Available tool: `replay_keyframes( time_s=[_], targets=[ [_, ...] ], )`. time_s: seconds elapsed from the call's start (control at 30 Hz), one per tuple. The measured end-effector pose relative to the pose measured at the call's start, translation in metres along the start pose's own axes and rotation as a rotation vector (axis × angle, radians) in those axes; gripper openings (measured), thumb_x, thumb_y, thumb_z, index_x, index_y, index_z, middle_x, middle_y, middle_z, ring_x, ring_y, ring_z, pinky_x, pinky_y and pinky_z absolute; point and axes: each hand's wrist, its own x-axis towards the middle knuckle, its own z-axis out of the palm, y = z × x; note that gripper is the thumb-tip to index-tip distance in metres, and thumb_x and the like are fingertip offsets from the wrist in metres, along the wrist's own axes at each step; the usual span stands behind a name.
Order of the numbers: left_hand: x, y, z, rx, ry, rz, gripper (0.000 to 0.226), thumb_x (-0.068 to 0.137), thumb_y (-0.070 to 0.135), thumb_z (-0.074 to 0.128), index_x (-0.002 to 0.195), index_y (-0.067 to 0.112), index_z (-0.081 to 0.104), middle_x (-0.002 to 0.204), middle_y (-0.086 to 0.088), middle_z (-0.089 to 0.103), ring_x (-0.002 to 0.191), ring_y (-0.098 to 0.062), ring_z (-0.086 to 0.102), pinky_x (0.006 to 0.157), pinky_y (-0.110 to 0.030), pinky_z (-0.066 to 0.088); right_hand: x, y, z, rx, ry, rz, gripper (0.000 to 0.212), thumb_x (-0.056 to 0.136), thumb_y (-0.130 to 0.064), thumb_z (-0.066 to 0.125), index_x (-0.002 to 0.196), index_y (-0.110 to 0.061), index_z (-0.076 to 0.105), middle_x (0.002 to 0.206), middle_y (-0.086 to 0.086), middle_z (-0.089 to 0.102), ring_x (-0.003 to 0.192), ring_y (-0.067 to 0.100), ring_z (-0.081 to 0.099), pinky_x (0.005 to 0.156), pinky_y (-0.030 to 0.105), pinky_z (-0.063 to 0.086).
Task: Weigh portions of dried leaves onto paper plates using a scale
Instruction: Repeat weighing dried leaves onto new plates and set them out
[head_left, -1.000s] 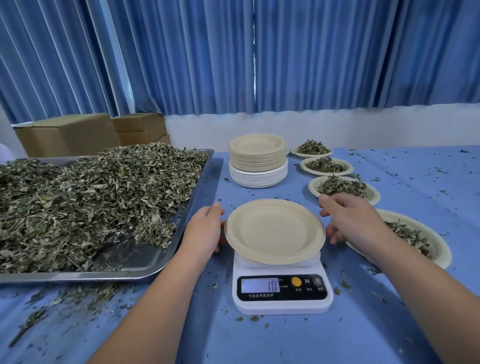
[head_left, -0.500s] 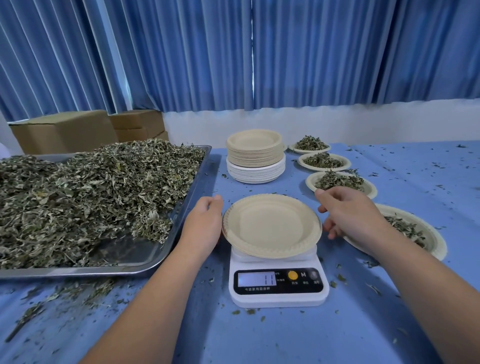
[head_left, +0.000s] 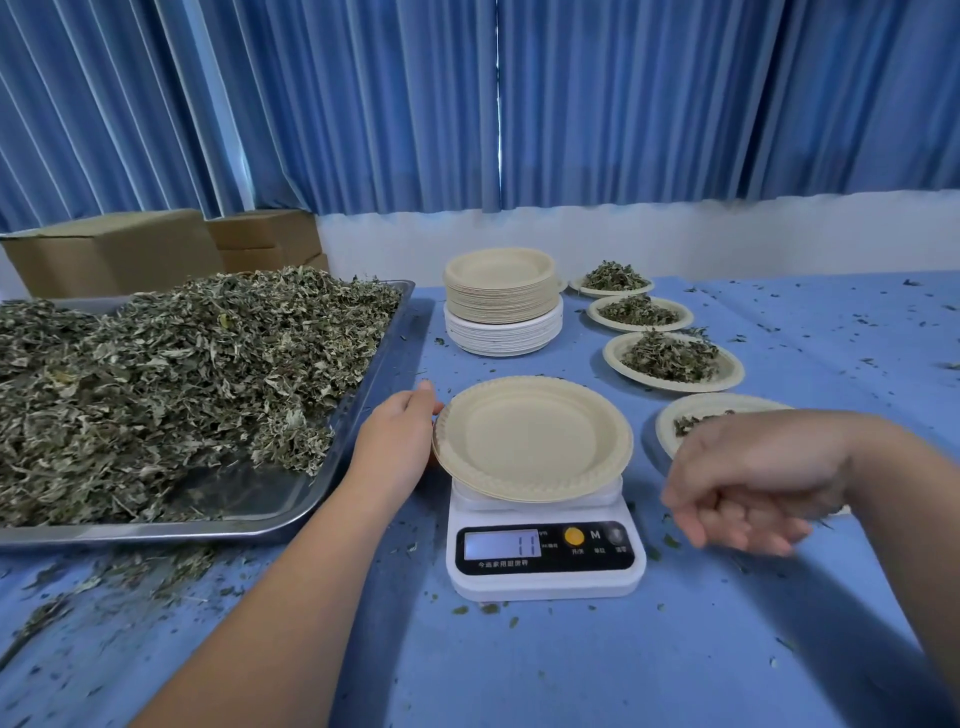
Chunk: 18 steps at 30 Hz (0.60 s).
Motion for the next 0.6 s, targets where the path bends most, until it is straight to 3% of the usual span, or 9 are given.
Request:
replay_keyframes(
  time_s=[0.1,0.2,0.4,0.5,0.6],
  targets=[
    [-0.001,-0.002,0.0,0.005,-0.007,0.0,0.043,0.097,0.046,0.043,0.075,0.011,0.054,0.07,-0.003,0.054,0.062,-0.021,0.045,0.066,-0.033,0.034,0.005,-0.006,0.013,-0.151,-0.073,0.051,0.037,0.095,-0.024,0.055,0.067,-0.004,0.069,0.049,0.008,0.055,0.032,0.013,0.051,0.028,0.016,0.03],
    [-0.002,-0.002,-0.002,0.004,-0.03,0.002,0.038,0.095,0.047,0.045,0.075,0.015,0.049,0.068,-0.007,0.043,0.062,-0.019,0.039,0.064,-0.033,0.031,0.011,-0.011,0.023,-0.243,-0.03,0.094,0.037,0.094,-0.028,0.056,0.068,-0.005,0.068,0.05,0.007,0.055,0.032,0.011,0.05,0.028,0.017,0.028],
    [-0.002,-0.001,-0.003,-0.022,-0.033,-0.053,0.045,0.093,0.043,0.052,0.055,0.02,0.043,0.053,0.004,0.045,0.054,-0.018,0.04,0.056,-0.03,0.032,0.014,-0.013,0.028,-0.24,-0.001,0.133,0.038,0.093,-0.028,0.057,0.065,-0.005,0.067,0.048,0.006,0.054,0.031,0.011,0.049,0.029,0.017,0.027],
    [-0.002,0.005,-0.006,-0.017,-0.073,-0.117,0.04,0.087,0.047,0.055,0.064,0.017,0.045,0.054,0.0,0.046,0.05,-0.021,0.041,0.053,-0.027,0.035,0.014,-0.012,0.027,-0.221,-0.004,0.134,0.037,0.093,-0.026,0.056,0.064,-0.005,0.067,0.048,0.006,0.054,0.031,0.012,0.05,0.028,0.017,0.027],
    [-0.004,0.012,-0.011,-0.028,-0.181,-0.197,0.038,0.071,0.051,0.058,0.068,0.012,0.057,0.049,-0.001,0.052,0.05,-0.024,0.046,0.062,-0.031,0.039,0.01,-0.008,0.018,-0.121,0.043,0.097,0.035,0.094,-0.02,0.055,0.066,-0.002,0.066,0.049,0.008,0.053,0.031,0.012,0.048,0.027,0.017,0.027]
  ],
)
